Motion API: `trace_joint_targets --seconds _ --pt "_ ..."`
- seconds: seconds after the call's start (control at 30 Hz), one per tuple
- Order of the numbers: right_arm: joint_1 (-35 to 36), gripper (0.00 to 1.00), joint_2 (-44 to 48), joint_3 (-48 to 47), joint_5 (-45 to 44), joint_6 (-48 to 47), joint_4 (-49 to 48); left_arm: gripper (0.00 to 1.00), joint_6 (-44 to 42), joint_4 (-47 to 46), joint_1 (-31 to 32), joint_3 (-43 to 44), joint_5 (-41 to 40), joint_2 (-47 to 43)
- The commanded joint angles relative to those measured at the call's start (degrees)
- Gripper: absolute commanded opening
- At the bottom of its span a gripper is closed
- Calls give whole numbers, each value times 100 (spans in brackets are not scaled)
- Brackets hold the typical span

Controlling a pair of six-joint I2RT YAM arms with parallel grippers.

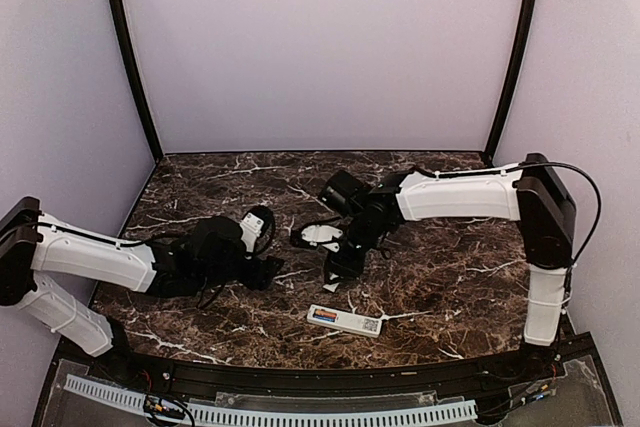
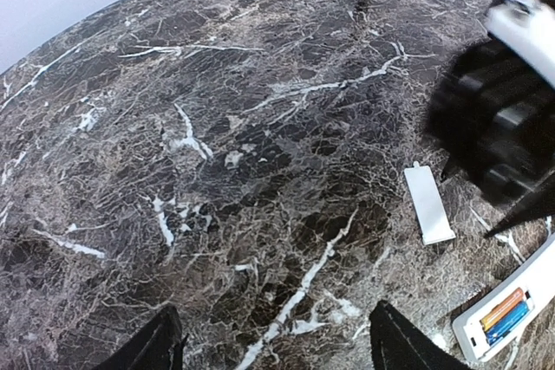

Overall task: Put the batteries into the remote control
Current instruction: Move the remote control without the battery cover to the center of the board, then move the right arm with the battery cover to the center of the board.

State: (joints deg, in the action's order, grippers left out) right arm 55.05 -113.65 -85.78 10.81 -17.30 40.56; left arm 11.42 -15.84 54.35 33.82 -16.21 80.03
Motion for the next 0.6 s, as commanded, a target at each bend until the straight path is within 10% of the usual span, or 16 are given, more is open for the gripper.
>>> trace_joint_targets --seconds 0.0,0.23,0.57 --pt "-82 51 557 461 807 -2678 -794 75 -35 -161 -1 -201 -381 -323" --pt "-172 62 133 125 1047 -5290 -395 82 50 -171 -136 -304 -560 -398" --pt "-280 62 -1008 -958 1129 -5962 1044 84 -61 -140 -155 -148 -494 -1"
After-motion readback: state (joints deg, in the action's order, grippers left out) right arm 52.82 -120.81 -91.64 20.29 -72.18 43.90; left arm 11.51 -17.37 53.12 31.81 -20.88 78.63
